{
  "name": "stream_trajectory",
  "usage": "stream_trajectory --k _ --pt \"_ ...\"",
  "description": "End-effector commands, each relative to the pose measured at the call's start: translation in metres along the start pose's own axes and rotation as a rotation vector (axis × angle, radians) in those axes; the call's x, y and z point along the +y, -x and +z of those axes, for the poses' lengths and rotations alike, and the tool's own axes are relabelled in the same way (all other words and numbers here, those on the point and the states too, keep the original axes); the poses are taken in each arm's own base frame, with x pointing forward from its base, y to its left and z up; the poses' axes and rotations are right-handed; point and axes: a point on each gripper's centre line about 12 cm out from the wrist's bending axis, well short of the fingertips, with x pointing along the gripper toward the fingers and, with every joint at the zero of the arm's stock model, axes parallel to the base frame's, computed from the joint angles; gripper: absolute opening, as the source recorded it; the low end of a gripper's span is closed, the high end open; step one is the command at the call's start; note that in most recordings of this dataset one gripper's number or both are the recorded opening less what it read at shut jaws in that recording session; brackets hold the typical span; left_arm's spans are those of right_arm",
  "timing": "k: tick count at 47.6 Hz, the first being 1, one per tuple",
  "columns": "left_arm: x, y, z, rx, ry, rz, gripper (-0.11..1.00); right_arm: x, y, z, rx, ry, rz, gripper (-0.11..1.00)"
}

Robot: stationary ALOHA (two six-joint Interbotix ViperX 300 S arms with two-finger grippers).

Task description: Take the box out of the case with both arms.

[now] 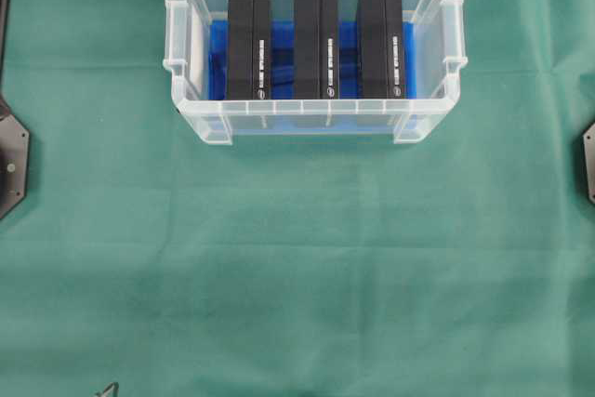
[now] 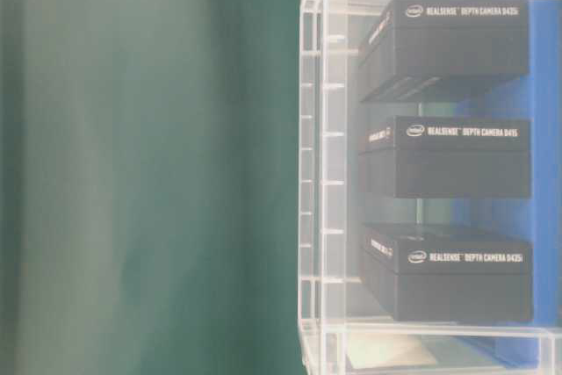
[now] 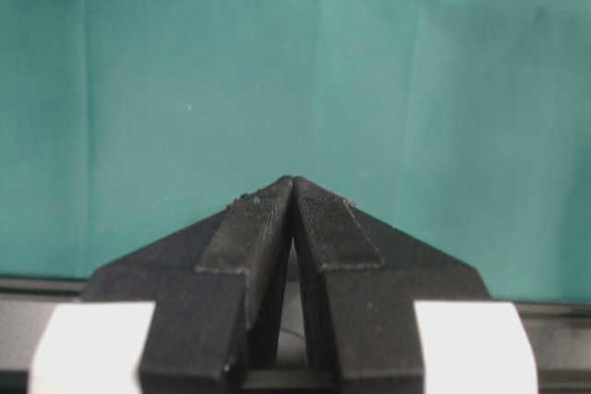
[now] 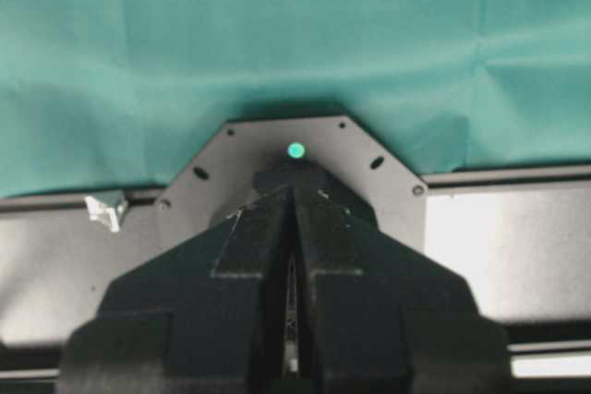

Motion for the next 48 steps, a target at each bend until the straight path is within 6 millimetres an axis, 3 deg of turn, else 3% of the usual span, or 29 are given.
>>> stream_trajectory --k 1,9,16,37,43,48 --pt "-0.001 0.006 0.003 -0.021 0.012 -0.003 0.00 0.000 0.005 0.003 -0.016 -0.006 -0.003 0.00" --pt "0.000 0.004 0.003 0.004 0.220 0.004 0.00 0.000 0.003 0.005 -0.003 -0.056 -0.007 0.00" --pt "0.001 0.006 0.000 0.010 0.453 0.007 0.00 -0.001 0.000 0.009 0.003 -0.220 -0.022 0.00" --pt "0.004 0.005 -0.012 0.086 1.268 0.108 0.00 -0.006 -0.005 0.015 -0.025 -1.095 -0.080 0.00" --pt "0.005 0.006 -0.014 0.090 1.376 0.130 0.00 -0.008 -0.004 0.015 -0.047 -1.294 -0.086 0.00" --pt "0.005 0.006 -0.014 0.088 1.385 0.130 0.00 -0.008 -0.005 0.015 -0.047 -1.343 -0.090 0.00"
